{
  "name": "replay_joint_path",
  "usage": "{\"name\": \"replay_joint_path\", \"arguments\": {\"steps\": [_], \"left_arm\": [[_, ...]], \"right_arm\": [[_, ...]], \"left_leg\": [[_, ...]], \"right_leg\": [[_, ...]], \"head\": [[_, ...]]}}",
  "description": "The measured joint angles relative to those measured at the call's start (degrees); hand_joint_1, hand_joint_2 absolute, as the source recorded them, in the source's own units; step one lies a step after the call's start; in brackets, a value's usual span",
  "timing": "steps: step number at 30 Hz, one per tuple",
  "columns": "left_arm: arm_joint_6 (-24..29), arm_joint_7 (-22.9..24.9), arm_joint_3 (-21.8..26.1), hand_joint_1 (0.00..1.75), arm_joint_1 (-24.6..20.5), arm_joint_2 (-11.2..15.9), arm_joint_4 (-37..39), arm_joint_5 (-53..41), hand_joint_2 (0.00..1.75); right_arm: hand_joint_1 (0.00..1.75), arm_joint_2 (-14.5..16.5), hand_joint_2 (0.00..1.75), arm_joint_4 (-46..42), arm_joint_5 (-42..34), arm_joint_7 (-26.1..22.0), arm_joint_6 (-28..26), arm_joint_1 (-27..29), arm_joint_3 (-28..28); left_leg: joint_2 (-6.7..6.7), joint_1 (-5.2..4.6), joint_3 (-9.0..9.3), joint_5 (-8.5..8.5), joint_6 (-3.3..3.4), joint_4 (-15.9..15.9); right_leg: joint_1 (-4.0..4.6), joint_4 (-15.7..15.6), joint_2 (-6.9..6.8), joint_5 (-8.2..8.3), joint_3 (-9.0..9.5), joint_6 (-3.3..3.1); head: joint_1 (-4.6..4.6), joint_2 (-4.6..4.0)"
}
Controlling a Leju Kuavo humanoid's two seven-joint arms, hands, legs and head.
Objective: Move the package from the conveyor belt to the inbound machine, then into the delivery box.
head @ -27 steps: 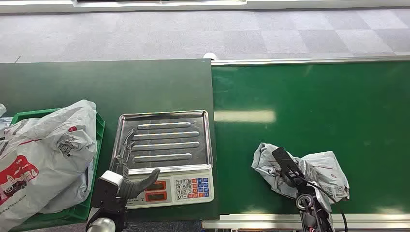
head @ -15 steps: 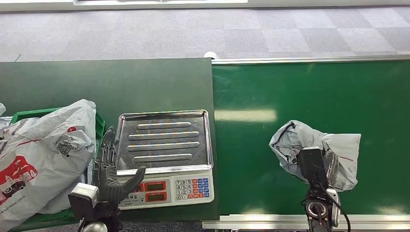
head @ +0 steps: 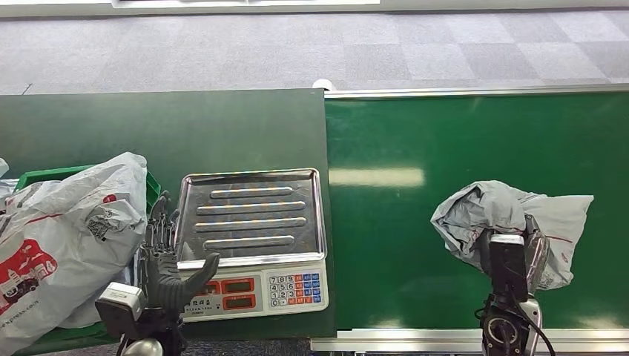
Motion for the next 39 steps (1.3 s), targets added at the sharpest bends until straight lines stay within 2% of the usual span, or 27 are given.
{"name": "replay_joint_path", "arguments": {"steps": [4,8,12,16,20,25,28,32,39], "left_arm": [[0.49,-0.25,-0.22,0.0,-0.34,-0.02,0.02,0.76,1.75],[0.28,-0.38,-0.57,0.0,-1.18,-0.02,0.28,2.46,1.75],[0.1,-0.8,-0.87,0.0,-2.72,0.01,1.58,3.8,1.75],[0.01,-1.23,-1.7,0.0,-5.04,0.11,3.69,4.85,1.75],[-0.06,-1.48,-2.77,0.0,-6.91,0.26,5.67,5.92,1.75],[0.01,-1.91,-4.1,0.0,-8.79,0.45,7.88,7.59,1.75],[0.12,-2.1,-4.86,0.0,-10.02,0.48,8.99,8.49,1.75],[0.6,-2.17,-5.35,0.0,-11.54,0.46,10.03,9.7,1.75],[1.25,-2.8,-5.76,0.0,-12.2,0.45,10.79,10.95,1.75]], "right_arm": [[1.75,0.3,1.75,-3.13,0.07,-5.03,-2.8,1.05,0.49],[1.75,0.35,1.75,-7.5,3.65,-8.99,-4.09,1.32,3.51],[1.75,-0.84,1.75,-8.83,13.48,-8.79,-4.0,-2.31,10.99],[1.75,-2.8,1.75,-6.33,22.81,-6.44,-3.98,-9.31,21.5],[1.75,-4.06,1.75,-0.5,25.91,-5.52,-3.38,-15.87,32.16],[1.75,-3.85,1.75,9.7,25.21,-6.02,-1.88,-22.8,43.57],[1.75,-2.23,1.75,17.59,23.97,-6.64,-0.68,-26.62,48.28],[1.75,1.73,1.75,29.77,23.36,-7.17,1.25,-31.2,53.28],[1.75,6.1,1.75,41.45,22.7,-7.58,3.46,-33.56,58.24]], "left_leg": [[-0.02,0.0,-0.05,0.0,0.0,0.0],[0.09,0.0,-0.1,0.0,0.0,-0.01],[0.18,0.0,-0.07,0.04,0.0,-0.02],[0.17,0.01,-0.05,0.12,0.01,-0.01],[0.15,0.01,-0.07,0.13,0.01,0.0],[0.12,0.01,-0.12,0.13,0.01,0.0],[0.1,0.01,-0.15,0.13,0.01,-0.01],[0.09,0.02,-0.13,0.14,0.0,0.0],[0.1,0.02,-0.2,0.13,0.0,0.0]], "right_leg": [[0.0,0.0,-0.01,0.0,-0.04,0.0],[0.01,0.0,0.03,0.0,-0.07,0.0],[0.01,0.01,0.1,0.05,-0.06,-0.02],[0.02,0.02,0.1,0.09,-0.04,-0.03],[0.02,0.04,0.1,0.09,-0.06,-0.03],[0.02,0.04,0.08,0.08,-0.11,-0.03],[0.02,0.04,0.09,0.09,-0.13,-0.03],[0.04,0.04,0.08,0.09,-0.13,-0.03],[0.03,0.05,0.08,0.08,-0.2,-0.03]], "head": [[-0.01,0.0],[0.0,0.0],[-0.01,0.0],[0.0,0.0],[0.0,0.0],[0.0,0.0],[0.01,0.0],[0.01,0.0],[0.02,0.0]]}}
